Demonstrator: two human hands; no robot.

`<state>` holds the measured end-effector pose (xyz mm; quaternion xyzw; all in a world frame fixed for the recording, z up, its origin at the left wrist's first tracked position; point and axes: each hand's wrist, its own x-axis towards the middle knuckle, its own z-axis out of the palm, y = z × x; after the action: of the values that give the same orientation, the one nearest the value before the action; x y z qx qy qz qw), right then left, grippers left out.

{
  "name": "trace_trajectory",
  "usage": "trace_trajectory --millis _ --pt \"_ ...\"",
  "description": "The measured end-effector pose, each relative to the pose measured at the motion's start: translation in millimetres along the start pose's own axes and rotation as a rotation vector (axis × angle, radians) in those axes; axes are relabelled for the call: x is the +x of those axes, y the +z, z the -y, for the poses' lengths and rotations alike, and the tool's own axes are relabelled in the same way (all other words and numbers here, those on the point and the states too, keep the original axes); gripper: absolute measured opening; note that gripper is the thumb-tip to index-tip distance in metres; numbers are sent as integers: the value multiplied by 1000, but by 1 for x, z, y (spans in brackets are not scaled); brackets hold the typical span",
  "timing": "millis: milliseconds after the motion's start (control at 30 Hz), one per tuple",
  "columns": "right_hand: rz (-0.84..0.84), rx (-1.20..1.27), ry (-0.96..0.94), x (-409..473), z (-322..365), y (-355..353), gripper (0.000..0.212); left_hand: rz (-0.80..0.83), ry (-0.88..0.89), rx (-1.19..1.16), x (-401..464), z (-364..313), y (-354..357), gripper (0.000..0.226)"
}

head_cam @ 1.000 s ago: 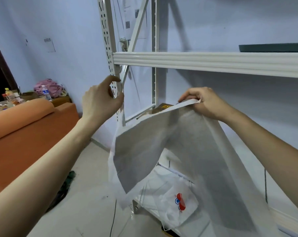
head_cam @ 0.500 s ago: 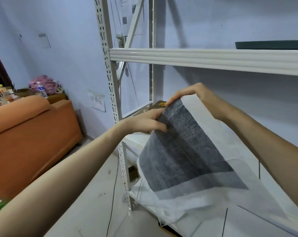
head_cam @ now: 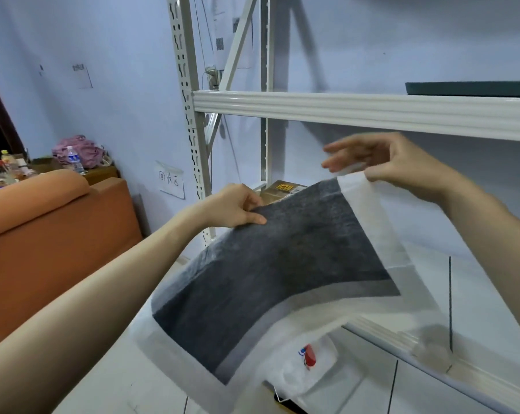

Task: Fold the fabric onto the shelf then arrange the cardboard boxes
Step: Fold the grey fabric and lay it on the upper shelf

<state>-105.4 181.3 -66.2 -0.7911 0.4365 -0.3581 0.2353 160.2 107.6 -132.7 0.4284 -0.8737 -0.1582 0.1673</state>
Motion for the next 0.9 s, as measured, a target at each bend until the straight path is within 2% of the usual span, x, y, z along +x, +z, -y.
trace_trajectory --millis 100,167,233,333,367,500,600,633,667,733,800,900 --pt "-54 47 -47 2 21 6 50 -41 -28 71 1 2 -4 19" --pt "-31 -65 -28 8 27 22 35 -47 -16 100 2 -2 -4 9" --pt "30 -248 -5 15 27 43 23 -56 14 113 2 -9 -4 10" --pt "153 -478 64 21 22 74 57 -110 50 133 0 -19 -5 21" --pt "185 -514 83 22 20 83 63 -130 54 132 -1 -21 -6 20" --pt "178 -538 108 28 17 100 46 -195 52 73 -7 -20 -11 15" --pt "219 -507 144 29 23 101 63 -190 44 83 -13 -20 -12 15" --pt "247 -543 146 28 25 102 60 -187 45 78 -14 -21 -13 17" --pt "253 -580 132 28 25 104 46 -188 49 70 -16 -21 -13 18" --pt "209 -608 123 30 24 106 7 -181 47 68 -18 -21 -13 26" --pt "165 -590 123 30 22 105 17 -136 30 82 -22 -18 -12 34" --pt "131 -617 130 32 17 97 11 -25 -26 132 -29 -5 -8 42"
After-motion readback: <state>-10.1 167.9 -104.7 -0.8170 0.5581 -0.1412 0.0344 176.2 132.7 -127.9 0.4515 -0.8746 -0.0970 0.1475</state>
